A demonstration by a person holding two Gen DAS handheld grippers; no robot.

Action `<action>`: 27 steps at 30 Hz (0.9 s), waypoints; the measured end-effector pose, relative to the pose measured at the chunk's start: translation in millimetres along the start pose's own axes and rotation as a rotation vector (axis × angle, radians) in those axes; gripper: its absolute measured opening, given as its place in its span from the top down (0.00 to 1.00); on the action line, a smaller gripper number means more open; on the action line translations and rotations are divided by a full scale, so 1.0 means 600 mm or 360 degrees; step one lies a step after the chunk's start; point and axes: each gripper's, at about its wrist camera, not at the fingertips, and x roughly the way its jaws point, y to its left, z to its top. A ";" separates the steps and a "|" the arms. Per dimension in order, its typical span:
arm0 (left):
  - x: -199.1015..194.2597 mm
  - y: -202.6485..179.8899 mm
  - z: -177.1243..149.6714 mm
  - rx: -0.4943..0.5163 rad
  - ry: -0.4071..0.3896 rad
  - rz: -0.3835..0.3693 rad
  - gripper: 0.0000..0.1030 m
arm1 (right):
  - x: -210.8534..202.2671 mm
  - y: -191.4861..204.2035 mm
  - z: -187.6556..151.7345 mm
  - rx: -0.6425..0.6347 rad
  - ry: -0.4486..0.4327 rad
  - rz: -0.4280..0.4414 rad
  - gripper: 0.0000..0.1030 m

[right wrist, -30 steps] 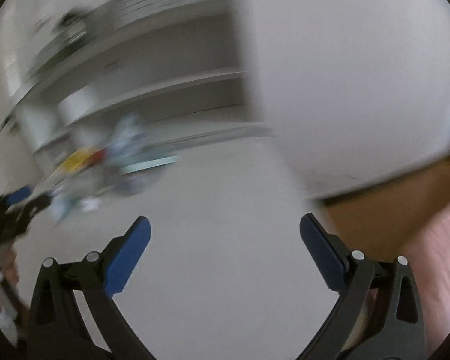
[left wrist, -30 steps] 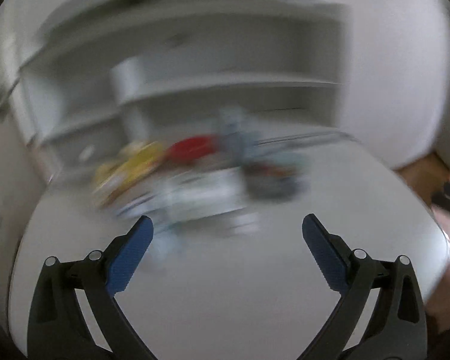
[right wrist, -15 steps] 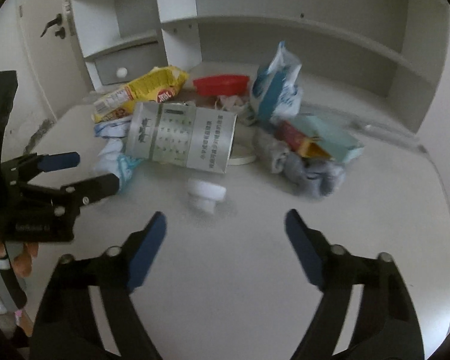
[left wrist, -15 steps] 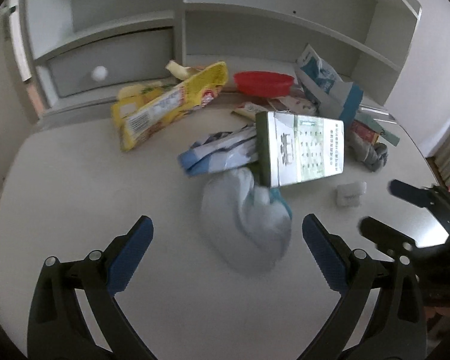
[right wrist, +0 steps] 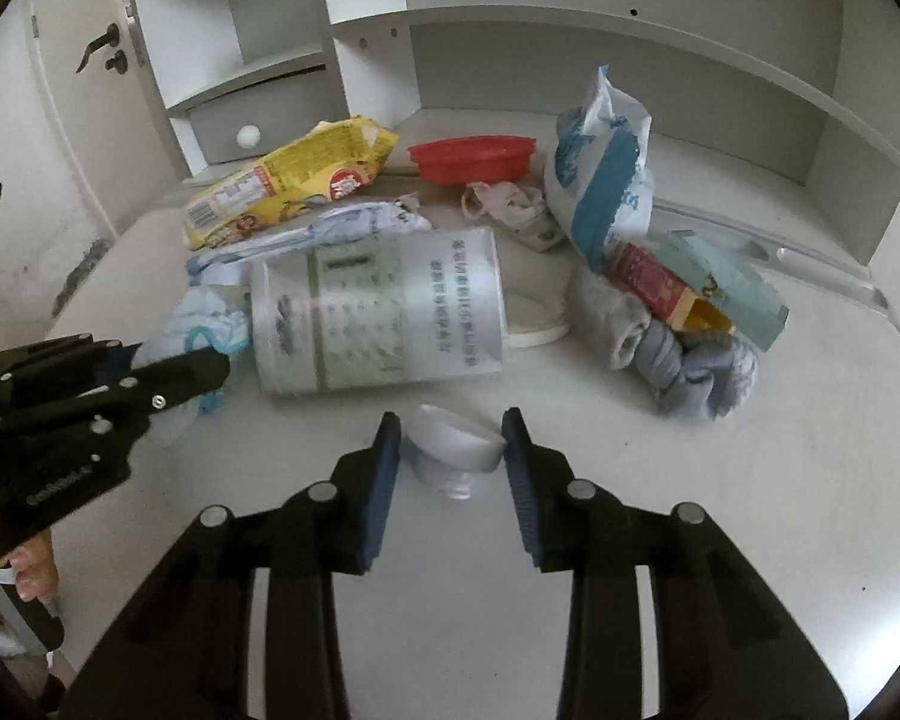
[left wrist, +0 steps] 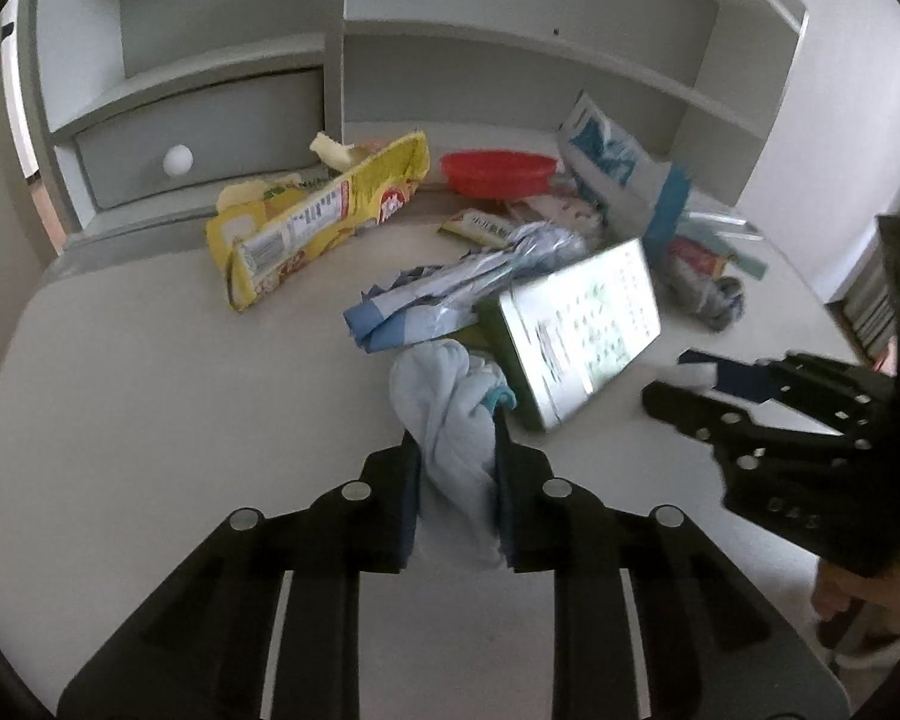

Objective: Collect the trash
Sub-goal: 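Grasp the blue-white cloth with the left tool while the right tool grasps the white cap, then carry cloth and cap over the black bin and open both tools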

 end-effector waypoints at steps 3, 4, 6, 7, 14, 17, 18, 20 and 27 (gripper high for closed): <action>-0.032 -0.006 0.007 0.0008 -0.0071 -0.0005 0.81 | -0.032 0.003 0.006 -0.0010 -0.0074 0.0003 0.66; -0.039 -0.006 0.010 0.0010 -0.0087 -0.0006 0.81 | -0.044 0.002 0.005 -0.0004 -0.0100 0.0007 0.66; -0.059 -0.010 0.011 0.0022 -0.0125 0.0012 0.81 | -0.058 0.000 0.002 0.0003 -0.0123 0.0011 0.66; -0.064 -0.010 0.012 0.0023 -0.0131 0.0016 0.81 | -0.060 -0.001 -0.002 0.0004 -0.0120 0.0012 0.66; -0.094 -0.045 0.006 0.0087 -0.0156 -0.0012 0.81 | -0.082 -0.003 -0.031 0.0044 -0.0139 0.0044 0.66; -0.096 -0.074 0.003 0.0136 -0.0157 -0.0051 0.81 | -0.097 -0.008 -0.040 0.0045 -0.0146 0.0047 0.66; -0.096 -0.086 0.002 0.0155 -0.0157 -0.0061 0.81 | -0.107 -0.012 -0.043 0.0049 -0.0163 0.0041 0.66; -0.097 -0.112 0.002 0.0192 -0.0157 -0.0092 0.81 | -0.143 -0.028 -0.048 0.0061 -0.0231 0.0005 0.66; -0.100 -0.291 0.001 0.0440 -0.0180 -0.0349 0.81 | -0.306 -0.170 -0.097 0.0272 -0.0423 -0.0209 0.66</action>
